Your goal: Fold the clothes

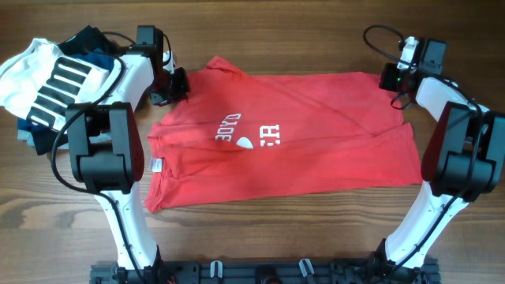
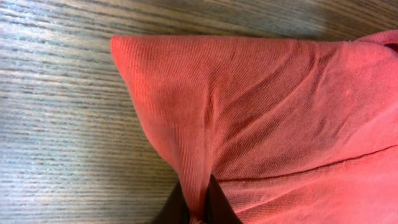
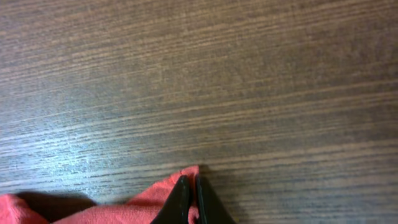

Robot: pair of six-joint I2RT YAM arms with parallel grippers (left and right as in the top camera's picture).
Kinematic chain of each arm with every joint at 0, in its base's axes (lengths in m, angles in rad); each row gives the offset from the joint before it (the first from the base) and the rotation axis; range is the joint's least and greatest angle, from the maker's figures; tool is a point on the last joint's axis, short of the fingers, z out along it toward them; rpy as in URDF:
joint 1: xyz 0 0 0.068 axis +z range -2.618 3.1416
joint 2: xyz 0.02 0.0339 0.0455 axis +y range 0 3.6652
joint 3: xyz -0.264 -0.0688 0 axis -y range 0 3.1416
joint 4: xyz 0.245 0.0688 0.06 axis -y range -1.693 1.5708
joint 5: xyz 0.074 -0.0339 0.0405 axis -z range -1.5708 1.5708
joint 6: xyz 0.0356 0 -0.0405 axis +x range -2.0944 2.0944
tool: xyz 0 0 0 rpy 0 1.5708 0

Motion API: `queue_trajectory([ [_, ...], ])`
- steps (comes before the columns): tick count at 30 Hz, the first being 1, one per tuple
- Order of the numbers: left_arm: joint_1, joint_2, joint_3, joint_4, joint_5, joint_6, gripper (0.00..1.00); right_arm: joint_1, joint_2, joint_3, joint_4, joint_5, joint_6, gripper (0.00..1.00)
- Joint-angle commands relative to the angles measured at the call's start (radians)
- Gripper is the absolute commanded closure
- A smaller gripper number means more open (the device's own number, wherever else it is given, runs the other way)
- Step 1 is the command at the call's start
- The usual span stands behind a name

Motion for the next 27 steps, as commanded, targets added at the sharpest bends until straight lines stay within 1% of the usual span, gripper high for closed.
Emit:
queue_trajectory([
  [1, 0.011, -0.061, -0.006, -0.008, -0.021, 0.001, 0.96, -0.003, -0.027, -0.013, -0.056, 0.071, 0.064, 0.96],
  [5, 0.016, -0.130, -0.006, -0.014, -0.021, 0.005, 0.96, -0.003, -0.109, -0.013, -0.115, 0.096, 0.103, 0.96],
  [9, 0.016, -0.196, -0.006, -0.058, -0.021, 0.005, 0.96, -0.003, -0.201, -0.013, -0.217, 0.147, 0.134, 0.96],
  [14, 0.016, -0.233, -0.006, -0.189, -0.031, 0.005, 0.96, -0.003, -0.303, -0.013, -0.382, 0.148, 0.156, 0.96],
  [20, 0.016, -0.235, -0.006, -0.331, -0.109, 0.006, 0.96, -0.003, -0.396, -0.013, -0.564, 0.147, 0.156, 0.96],
  [23, 0.016, -0.237, -0.006, -0.385, -0.146, 0.006, 0.96, -0.003, -0.427, -0.013, -0.674, 0.147, 0.148, 0.96],
  [27, 0.016, -0.255, -0.006, -0.437, -0.180, 0.010, 0.96, -0.005, -0.433, -0.013, -0.774, 0.147, 0.149, 0.96],
])
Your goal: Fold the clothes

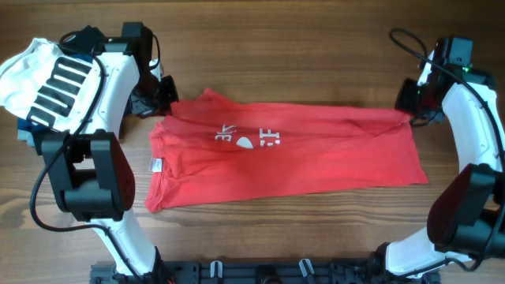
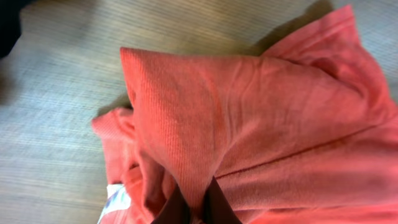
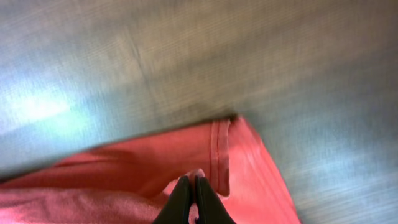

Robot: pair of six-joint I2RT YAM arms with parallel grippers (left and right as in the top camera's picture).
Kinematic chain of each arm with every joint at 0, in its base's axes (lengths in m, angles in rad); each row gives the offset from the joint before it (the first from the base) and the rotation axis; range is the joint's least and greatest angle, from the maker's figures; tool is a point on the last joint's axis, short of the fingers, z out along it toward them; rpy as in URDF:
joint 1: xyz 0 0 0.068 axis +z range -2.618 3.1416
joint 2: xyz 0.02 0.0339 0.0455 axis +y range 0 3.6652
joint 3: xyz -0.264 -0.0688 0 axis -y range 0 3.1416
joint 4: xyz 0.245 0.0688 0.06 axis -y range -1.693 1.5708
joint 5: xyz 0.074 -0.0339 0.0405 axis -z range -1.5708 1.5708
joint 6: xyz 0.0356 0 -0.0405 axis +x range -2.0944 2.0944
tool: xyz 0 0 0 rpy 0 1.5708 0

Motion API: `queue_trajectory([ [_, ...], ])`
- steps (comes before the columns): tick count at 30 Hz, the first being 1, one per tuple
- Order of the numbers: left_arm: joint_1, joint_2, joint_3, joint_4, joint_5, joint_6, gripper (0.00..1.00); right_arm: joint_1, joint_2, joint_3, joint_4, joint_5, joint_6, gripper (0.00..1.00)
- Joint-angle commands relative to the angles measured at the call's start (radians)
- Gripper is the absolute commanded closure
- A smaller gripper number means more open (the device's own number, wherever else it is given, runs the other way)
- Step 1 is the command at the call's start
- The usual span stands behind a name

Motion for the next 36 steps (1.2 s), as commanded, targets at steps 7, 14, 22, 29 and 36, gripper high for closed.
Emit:
queue_trajectory([
  [7, 0.008, -0.093, -0.003, -0.032, -0.064, 0.010, 0.96, -0.004, -0.025, 0.000, -0.076, 0.024, 0.018, 0.95],
  [14, 0.008, -0.108, -0.003, -0.055, -0.064, 0.010, 0.96, -0.004, -0.025, 0.000, -0.095, 0.024, 0.018, 0.96],
  [22, 0.008, -0.108, -0.004, -0.014, -0.064, 0.009, 0.96, -0.004, -0.025, 0.000, -0.093, 0.024, 0.018, 0.96],
  [29, 0.008, -0.106, -0.016, -0.033, -0.064, 0.008, 0.93, -0.004, -0.025, 0.000, -0.090, 0.024, 0.018, 0.96],
  [36, 0.008, -0.106, -0.027, -0.132, -0.064, 0.008, 0.47, -0.004, -0.025, 0.000, -0.082, 0.024, 0.018, 0.96],
])
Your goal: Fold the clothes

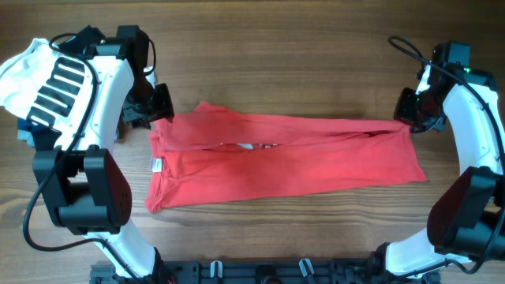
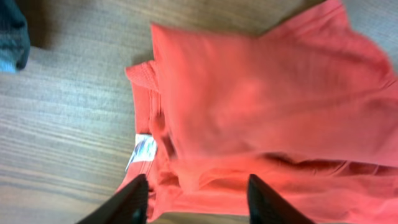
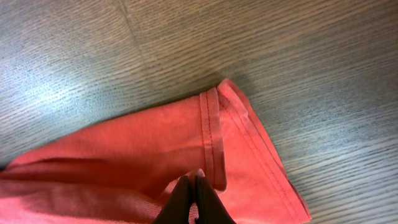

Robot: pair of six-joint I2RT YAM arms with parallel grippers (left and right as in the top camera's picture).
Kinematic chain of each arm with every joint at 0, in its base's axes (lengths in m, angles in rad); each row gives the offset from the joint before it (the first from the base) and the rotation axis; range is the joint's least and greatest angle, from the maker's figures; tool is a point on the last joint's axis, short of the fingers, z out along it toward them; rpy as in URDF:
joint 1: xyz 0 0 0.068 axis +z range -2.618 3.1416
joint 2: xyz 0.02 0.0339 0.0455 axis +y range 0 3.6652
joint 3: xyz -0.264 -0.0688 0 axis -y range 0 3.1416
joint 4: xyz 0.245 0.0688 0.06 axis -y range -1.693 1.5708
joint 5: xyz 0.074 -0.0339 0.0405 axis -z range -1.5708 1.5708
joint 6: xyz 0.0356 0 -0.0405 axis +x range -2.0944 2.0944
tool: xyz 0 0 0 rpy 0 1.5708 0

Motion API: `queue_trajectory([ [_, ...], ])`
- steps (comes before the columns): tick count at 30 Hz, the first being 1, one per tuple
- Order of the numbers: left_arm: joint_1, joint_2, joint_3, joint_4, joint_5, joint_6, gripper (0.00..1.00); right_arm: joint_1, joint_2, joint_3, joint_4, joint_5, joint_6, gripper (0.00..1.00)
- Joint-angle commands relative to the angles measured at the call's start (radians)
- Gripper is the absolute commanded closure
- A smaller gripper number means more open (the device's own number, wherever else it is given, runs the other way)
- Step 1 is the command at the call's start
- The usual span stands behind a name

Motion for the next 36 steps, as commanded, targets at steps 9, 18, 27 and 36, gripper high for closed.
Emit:
queue_trajectory([
  [9, 0.007, -0.017, -0.011, 0.174, -0.016, 0.006, 0.42, -0.004, -0.021, 0.000, 0.003, 0.024, 0.018, 0.96],
  [18, 0.008, 0.085, -0.012, 0.268, -0.040, 0.006, 0.36, -0.004, -0.021, 0.000, 0.003, 0.024, 0.018, 0.96],
  [27, 0.016, 0.229, -0.012, 0.274, -0.042, -0.002, 0.37, -0.004, -0.021, 0.000, 0.002, 0.024, 0.018, 0.96],
  [36, 0.016, 0.249, -0.012, 0.283, -0.041, -0.002, 0.69, -0.004, -0.021, 0.000, 0.002, 0.024, 0.018, 0.96],
])
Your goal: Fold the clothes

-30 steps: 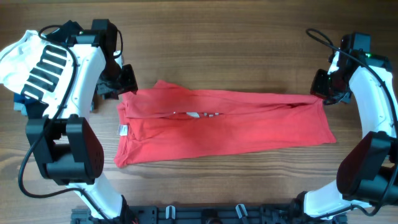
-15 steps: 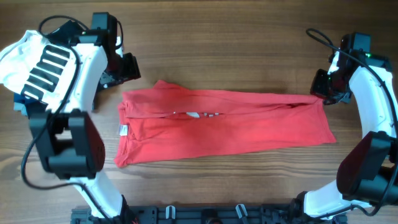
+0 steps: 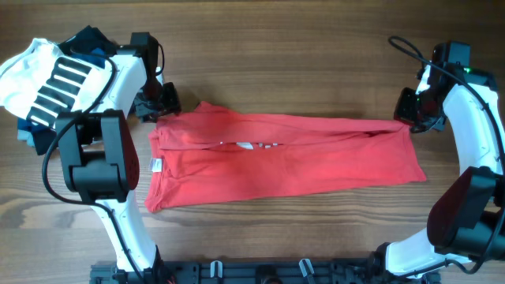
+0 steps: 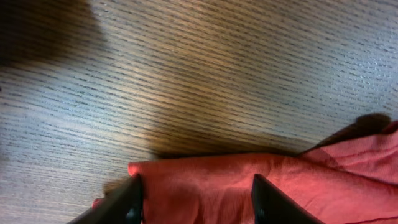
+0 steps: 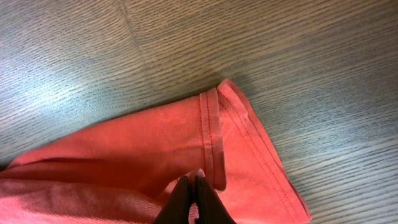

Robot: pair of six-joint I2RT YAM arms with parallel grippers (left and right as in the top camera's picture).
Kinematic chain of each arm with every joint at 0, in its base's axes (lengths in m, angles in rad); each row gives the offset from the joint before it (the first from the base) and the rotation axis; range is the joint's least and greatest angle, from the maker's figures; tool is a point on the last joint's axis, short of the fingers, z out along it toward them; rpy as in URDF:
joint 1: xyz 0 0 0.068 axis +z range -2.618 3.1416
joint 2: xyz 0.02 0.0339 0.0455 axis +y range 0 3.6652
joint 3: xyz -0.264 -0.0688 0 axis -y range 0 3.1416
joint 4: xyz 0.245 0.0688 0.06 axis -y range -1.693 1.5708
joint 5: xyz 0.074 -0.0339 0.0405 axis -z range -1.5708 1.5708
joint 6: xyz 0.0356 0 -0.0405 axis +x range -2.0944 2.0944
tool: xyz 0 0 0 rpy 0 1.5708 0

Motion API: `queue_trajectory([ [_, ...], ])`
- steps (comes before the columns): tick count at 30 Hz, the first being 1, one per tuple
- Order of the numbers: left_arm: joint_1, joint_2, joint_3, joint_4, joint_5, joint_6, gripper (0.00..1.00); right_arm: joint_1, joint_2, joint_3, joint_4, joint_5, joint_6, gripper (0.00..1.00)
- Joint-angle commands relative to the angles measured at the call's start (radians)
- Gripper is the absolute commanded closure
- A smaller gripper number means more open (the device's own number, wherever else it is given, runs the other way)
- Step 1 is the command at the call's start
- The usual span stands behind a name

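Observation:
A red T-shirt (image 3: 284, 154) lies across the table, folded lengthwise, with only a sliver of its white print showing at the fold. At the shirt's far left corner my left gripper (image 3: 160, 105) is open. In the left wrist view its fingers (image 4: 134, 199) stand wide apart either side of the folded red edge (image 4: 205, 174), low to the table. My right gripper (image 3: 408, 118) is at the far right corner. It is shut on the shirt's folded layer beside the stitched hem (image 5: 214, 134).
A pile of other clothes, a white striped garment (image 3: 39, 75) over dark blue ones, lies at the far left beside the left arm. Bare wooden table (image 3: 276, 55) runs behind the shirt and in front of it.
My left gripper, still open, now sits lower and closer to the shirt's far left edge, with more bare table in its view. The right gripper and the shirt have not moved.
Both grippers were shut on the far corners of the flat shirt, print showing. Then they held that edge over the print. Then the fold lay down with the left gripper open. The left gripper now straddles the fold's corner.

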Motion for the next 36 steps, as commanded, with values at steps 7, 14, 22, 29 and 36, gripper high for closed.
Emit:
queue_trajectory([
  [7, 0.005, 0.017, -0.005, 0.006, -0.016, 0.002, 0.96, -0.004, -0.021, 0.000, 0.002, 0.024, 0.018, 0.96],
  [14, 0.005, -0.042, 0.044, 0.014, 0.002, 0.010, 0.96, -0.004, -0.021, 0.000, 0.003, 0.024, 0.018, 0.96],
  [22, 0.005, -0.209, 0.089, -0.002, 0.013, 0.010, 0.96, -0.004, -0.021, 0.000, 0.011, 0.024, 0.018, 0.96],
  [29, 0.005, -0.220, 0.089, -0.048, 0.018, 0.010, 0.96, -0.004, -0.021, 0.000, 0.012, 0.024, 0.018, 0.96],
  [36, 0.005, -0.218, 0.088, -0.047, 0.008, 0.009, 0.96, -0.004, -0.021, 0.000, 0.013, 0.024, 0.018, 0.96],
])
